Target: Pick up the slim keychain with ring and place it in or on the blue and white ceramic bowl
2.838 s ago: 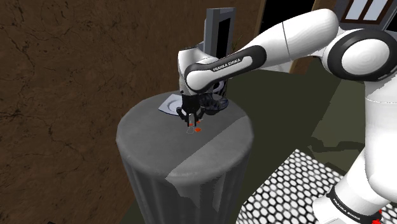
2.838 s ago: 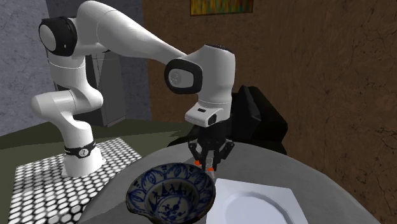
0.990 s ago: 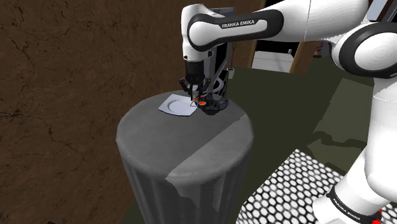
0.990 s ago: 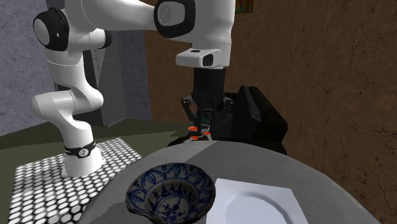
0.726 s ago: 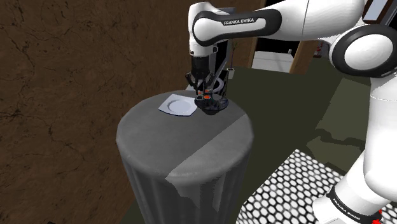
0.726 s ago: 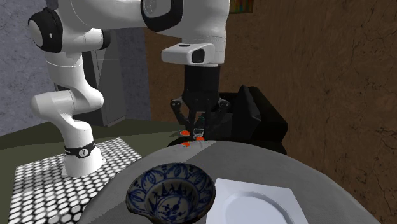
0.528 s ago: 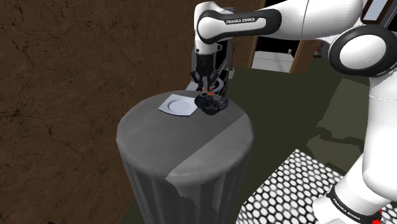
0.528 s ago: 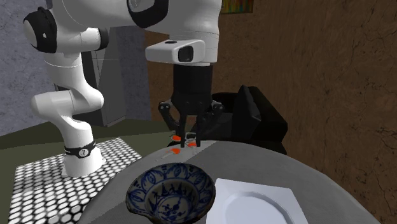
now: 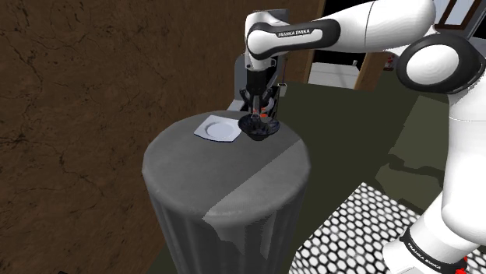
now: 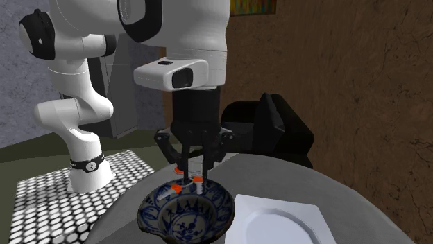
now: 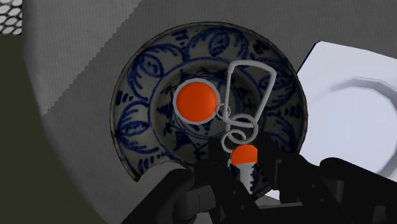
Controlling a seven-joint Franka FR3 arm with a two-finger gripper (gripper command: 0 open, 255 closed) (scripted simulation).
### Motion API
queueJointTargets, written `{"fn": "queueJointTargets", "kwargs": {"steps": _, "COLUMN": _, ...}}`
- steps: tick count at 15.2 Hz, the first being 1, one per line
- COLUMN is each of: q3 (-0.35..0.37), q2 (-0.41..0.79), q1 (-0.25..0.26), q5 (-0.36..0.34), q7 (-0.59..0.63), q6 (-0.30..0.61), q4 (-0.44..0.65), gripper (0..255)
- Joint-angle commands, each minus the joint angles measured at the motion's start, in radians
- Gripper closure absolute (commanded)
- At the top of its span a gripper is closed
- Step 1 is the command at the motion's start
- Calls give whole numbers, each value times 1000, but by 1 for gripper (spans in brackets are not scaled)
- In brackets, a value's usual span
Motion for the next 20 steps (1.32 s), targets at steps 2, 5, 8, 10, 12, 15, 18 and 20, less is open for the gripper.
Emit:
{"fn": "queueJointTargets", "kwargs": {"steps": 2, "q3": -1, "q2": 3, "q1": -3, "q5": -1, "q7": -2, "q6": 40, "q4": -37, "gripper": 255}}
{"fn": "queueJointTargets", "kwargs": {"steps": 5, "q3": -2, "q2": 6, "q1": -5, "q5": -2, "q7": -1, "q6": 78, "q4": -72, "gripper": 255}}
{"fn": "queueJointTargets", "kwargs": {"steps": 8, "q3": -3, "q2": 12, "q1": -6, "q5": -4, "q7": 0, "q6": 116, "q4": -104, "gripper": 255}}
{"fn": "queueJointTargets", "kwargs": {"steps": 10, "q3": -4, "q2": 14, "q1": -6, "q5": -4, "q7": 0, "q6": 129, "q4": -115, "gripper": 255}}
{"fn": "queueJointTargets", "kwargs": {"steps": 12, "q3": -4, "q2": 14, "q1": -6, "q5": -4, "q7": 0, "q6": 129, "q4": -115, "gripper": 255}}
{"fn": "queueJointTargets", "kwargs": {"steps": 15, "q3": -4, "q2": 14, "q1": -6, "q5": -4, "q7": 0, "q6": 129, "q4": -115, "gripper": 255}}
{"fn": "queueJointTargets", "kwargs": {"steps": 18, "q3": -4, "q2": 14, "q1": -6, "q5": -4, "q7": 1, "q6": 129, "q4": -115, "gripper": 0}}
{"fn": "queueJointTargets", "kwargs": {"steps": 20, "q3": -4, "q2": 14, "q1": -6, "q5": -4, "q7": 1, "q6": 129, "q4": -115, "gripper": 0}}
